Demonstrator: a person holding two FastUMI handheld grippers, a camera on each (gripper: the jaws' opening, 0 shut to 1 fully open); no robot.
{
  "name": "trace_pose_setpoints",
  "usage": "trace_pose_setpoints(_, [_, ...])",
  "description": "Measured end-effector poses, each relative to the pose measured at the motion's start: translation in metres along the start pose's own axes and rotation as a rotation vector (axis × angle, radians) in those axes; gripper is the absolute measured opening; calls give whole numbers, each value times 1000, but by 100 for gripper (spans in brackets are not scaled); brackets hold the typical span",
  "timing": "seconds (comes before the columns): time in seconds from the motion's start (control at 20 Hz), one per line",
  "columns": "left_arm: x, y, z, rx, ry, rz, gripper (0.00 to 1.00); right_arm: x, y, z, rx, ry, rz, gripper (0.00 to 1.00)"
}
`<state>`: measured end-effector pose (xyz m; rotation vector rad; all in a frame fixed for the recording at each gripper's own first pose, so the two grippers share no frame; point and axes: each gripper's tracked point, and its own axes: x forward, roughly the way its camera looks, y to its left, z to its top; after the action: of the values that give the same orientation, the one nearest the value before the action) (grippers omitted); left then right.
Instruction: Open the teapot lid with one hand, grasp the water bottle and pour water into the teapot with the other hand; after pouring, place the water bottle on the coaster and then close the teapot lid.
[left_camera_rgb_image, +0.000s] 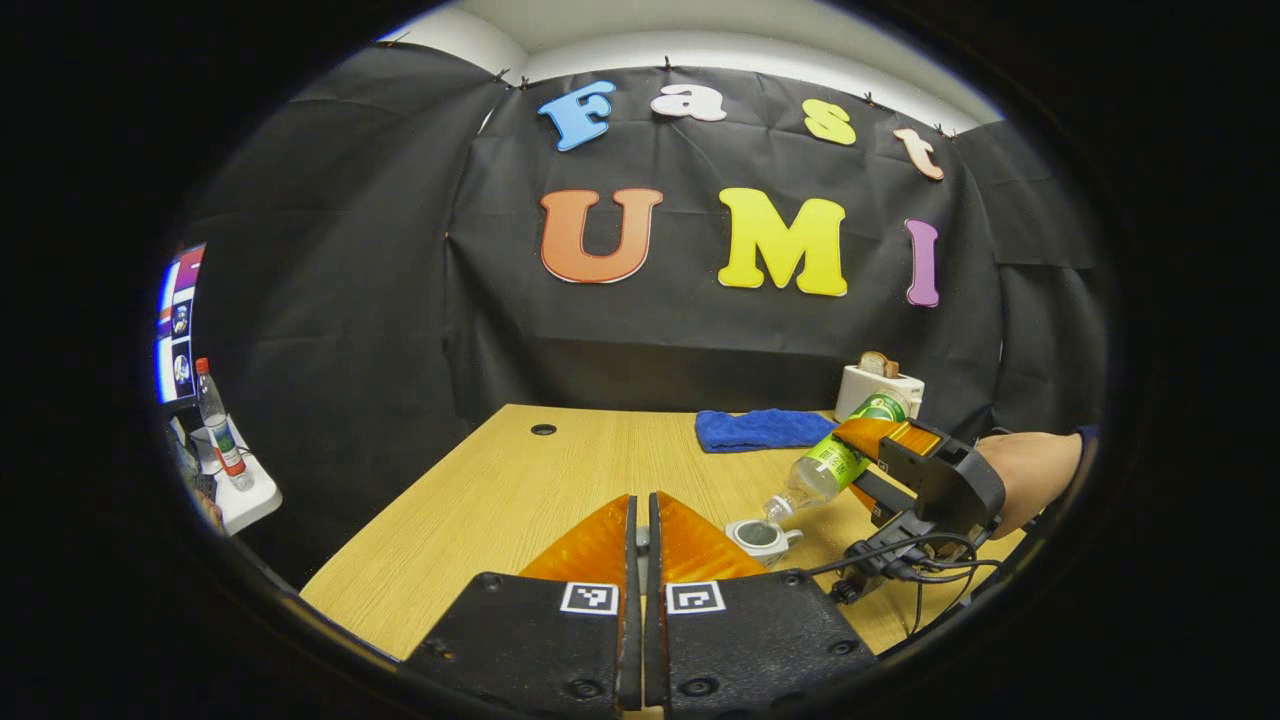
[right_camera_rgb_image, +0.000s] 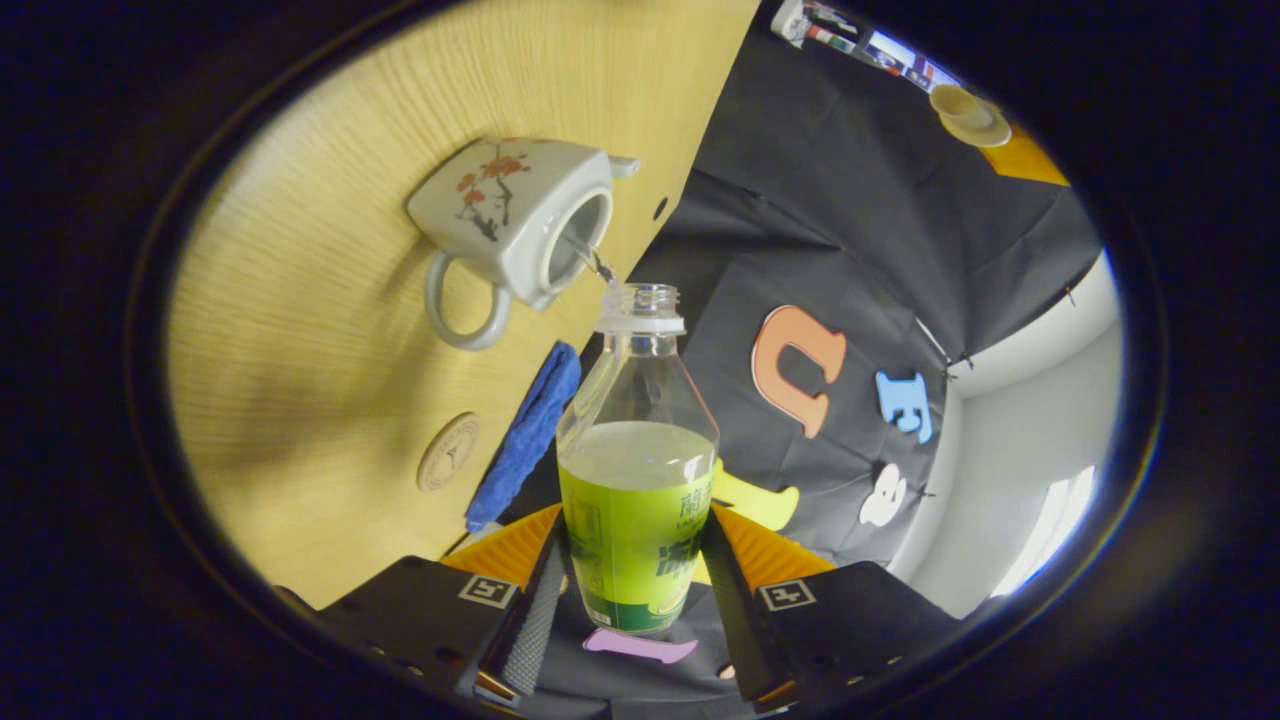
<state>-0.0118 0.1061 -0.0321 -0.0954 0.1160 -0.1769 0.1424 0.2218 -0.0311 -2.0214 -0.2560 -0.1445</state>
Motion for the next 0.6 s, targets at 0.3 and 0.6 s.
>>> trace_pose_setpoints(0.3, [0, 5, 0, -29, 10, 7, 4, -2, -17, -3, -68, -13, -75, 75])
trace_pose_setpoints(0.6, [-3, 2, 3, -34, 0, 2, 4, -3, -22, -2, -112, -22, -94, 72])
